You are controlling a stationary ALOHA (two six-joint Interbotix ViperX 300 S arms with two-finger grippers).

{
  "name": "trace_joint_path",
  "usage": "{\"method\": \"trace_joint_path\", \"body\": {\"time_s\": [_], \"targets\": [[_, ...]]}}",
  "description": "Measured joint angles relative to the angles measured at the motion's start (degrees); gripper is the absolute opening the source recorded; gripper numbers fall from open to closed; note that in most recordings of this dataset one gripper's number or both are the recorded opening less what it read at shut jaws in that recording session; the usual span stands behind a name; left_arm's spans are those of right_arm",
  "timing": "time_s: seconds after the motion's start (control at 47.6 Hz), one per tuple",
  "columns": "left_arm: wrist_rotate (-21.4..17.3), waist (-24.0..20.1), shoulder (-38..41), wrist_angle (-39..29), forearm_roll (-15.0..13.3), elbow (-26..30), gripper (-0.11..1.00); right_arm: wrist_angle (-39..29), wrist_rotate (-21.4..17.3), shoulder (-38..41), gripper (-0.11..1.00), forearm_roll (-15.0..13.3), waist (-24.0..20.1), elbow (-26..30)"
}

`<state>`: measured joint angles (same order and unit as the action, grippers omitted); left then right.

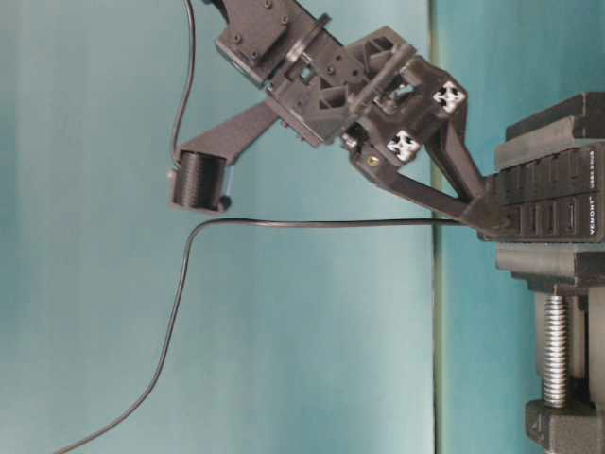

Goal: Insert the USB into the center port of the fixed hub

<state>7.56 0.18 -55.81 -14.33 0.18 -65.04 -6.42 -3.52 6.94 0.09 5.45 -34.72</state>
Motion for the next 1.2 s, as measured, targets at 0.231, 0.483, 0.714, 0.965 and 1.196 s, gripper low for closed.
{"method": "trace_joint_path", "body": {"time_s": [0.231,0.483,0.714,0.965,1.196], "targets": [[0.00,0.00,-0.26,0.00,0.00,0.00,0.02,-0.26,-0.09,-0.09,0.65,0.00,0.18,0.18],[0.00,0.00,-0.62,0.00,0.00,-0.09,0.02,-0.35,-0.09,-0.62,0.70,0.00,0.26,0.09],[0.00,0.00,-0.62,0.09,0.00,0.00,0.02,-0.70,-0.09,-2.11,0.71,-0.09,0.79,0.09],[0.09,0.00,-0.70,0.00,0.00,0.00,0.02,-0.97,-0.09,-2.99,0.71,-0.09,0.79,0.09],[0.18,0.00,-0.70,0.00,0.00,-0.09,0.02,-1.32,-0.09,-3.87,0.71,-0.09,0.62,0.09]]}}
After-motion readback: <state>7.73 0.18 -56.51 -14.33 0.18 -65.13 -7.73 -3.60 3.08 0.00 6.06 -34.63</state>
